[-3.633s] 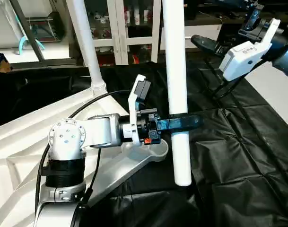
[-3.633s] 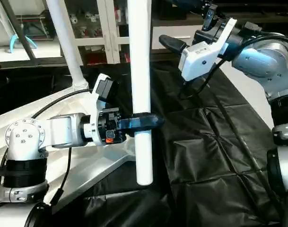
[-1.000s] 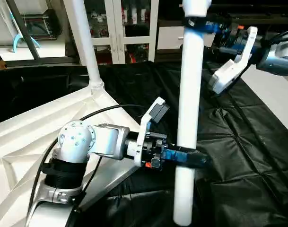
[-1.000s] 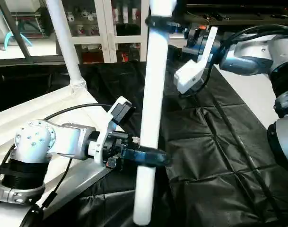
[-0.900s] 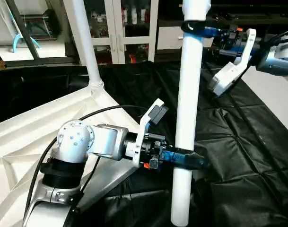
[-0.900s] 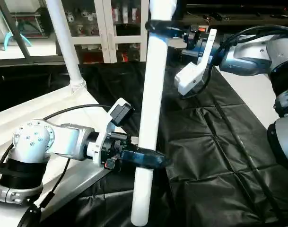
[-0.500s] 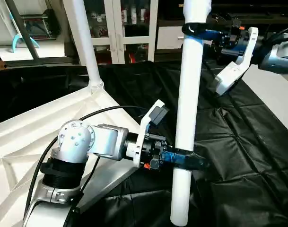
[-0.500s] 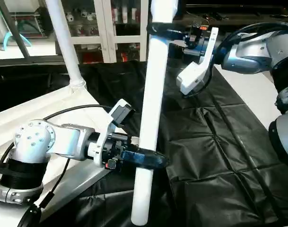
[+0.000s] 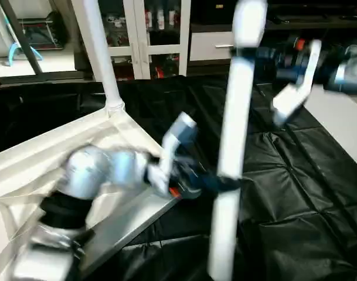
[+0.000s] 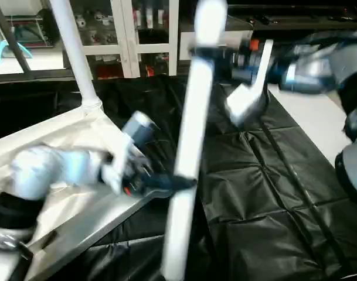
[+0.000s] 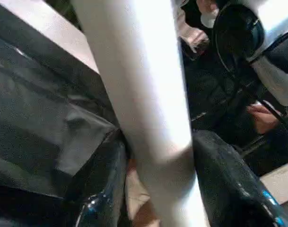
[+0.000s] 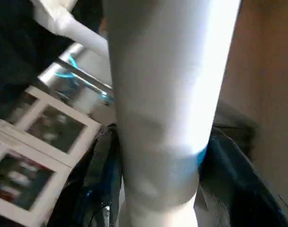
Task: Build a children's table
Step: Insert table leg to table base
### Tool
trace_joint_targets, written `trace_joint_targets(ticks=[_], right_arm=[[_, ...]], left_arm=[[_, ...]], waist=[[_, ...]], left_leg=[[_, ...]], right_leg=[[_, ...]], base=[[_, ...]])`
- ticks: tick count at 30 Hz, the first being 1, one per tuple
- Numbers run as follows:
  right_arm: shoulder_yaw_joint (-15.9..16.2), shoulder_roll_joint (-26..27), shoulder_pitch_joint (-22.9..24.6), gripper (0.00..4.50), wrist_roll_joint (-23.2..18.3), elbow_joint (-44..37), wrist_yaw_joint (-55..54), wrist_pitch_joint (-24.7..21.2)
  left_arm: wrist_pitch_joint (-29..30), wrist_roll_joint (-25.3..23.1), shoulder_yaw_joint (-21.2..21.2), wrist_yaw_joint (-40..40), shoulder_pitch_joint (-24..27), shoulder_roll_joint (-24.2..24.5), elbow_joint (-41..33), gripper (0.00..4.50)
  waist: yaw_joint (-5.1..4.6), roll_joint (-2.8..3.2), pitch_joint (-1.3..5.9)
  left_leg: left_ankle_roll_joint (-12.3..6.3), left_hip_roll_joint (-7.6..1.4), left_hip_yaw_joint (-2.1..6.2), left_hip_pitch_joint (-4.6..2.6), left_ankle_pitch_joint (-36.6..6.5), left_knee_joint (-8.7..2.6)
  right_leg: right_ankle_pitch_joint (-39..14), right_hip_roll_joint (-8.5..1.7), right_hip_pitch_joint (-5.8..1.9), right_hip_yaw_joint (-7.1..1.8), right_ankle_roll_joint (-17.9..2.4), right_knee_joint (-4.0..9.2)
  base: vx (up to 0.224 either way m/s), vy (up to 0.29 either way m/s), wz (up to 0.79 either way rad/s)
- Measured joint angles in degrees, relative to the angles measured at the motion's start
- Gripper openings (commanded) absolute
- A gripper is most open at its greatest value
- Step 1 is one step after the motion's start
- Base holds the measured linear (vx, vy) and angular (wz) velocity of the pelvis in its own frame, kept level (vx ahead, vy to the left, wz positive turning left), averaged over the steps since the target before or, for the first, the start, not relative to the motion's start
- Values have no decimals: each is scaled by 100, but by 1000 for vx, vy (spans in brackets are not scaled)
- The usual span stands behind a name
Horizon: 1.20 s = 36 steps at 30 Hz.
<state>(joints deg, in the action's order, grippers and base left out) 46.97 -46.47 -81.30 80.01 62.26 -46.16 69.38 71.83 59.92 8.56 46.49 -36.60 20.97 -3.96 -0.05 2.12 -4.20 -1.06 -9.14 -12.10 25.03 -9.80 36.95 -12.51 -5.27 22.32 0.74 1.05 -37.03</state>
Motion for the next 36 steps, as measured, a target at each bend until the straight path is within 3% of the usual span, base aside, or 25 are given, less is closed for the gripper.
trace_joint_targets(ticks=[5,10,14,17,20,23,28,31,36], right_arm=[[84,-50,2,185,75,0,-85,17],[140,-138,118,185,74,-19,-133,139],[189,-286,349,185,34,-89,-144,375],[135,-423,426,185,-224,-11,-50,675],[-353,-509,484,185,-1027,691,432,1159],[-623,-834,583,184,-1480,1168,627,1473],[-866,-983,1151,184,-1951,1609,773,1889],[-1185,-947,1612,184,-2394,2036,1537,1810],[-2537,-711,1809,184,-3277,3202,2967,1615]], left_arm=[[-359,-180,19,597,-2,276,5,291],[-1029,-692,195,1175,-7,700,169,311],[-1793,-1428,319,1440,-165,1038,1143,311],[-2331,-1757,55,1352,-437,1149,1999,311],[-3205,-1935,-753,532,-865,1055,3024,311],[-3923,-1997,-1404,-104,-1113,1135,3485,311],[-4651,-2224,-1582,-419,-1159,979,4015,311],[-5040,-2410,-1654,-557,-1198,801,4295,311],[-5624,-2734,-1699,-982,-1401,607,4587,311]], waist=[[3,-1,0],[16,-1,0],[18,-1,0],[9,-1,0],[13,-3,0],[15,-2,1],[28,-3,2],[28,6,1],[-14,34,-7]], left_leg=[[-6,2,-1,3,-4,-1],[-5,1,-1,1,-3,-1],[-4,3,-1,0,-2,0],[-5,5,-1,-1,-3,1],[-7,7,-1,3,-4,1],[-24,8,-2,2,-16,1],[-28,8,-4,3,-19,2],[-31,8,-3,2,-20,14],[-36,7,-3,5,-23,37]], right_leg=[[0,-1,2,-1,-1,0],[0,-1,1,-1,-1,-1],[1,0,0,-4,-1,-2],[3,-2,-2,-6,-3,-1],[3,-3,0,-5,-3,1],[3,-6,-5,-5,-3,9],[2,-8,-6,-2,-3,11],[5,-11,-12,0,-7,9],[16,-13,-12,0,-27,2]], base=[[0,0,0],[0,0,0],[0,0,0],[0,0,0],[0,0,0],[0,0,0],[0,0,0],[0,0,0],[0,0,0]])
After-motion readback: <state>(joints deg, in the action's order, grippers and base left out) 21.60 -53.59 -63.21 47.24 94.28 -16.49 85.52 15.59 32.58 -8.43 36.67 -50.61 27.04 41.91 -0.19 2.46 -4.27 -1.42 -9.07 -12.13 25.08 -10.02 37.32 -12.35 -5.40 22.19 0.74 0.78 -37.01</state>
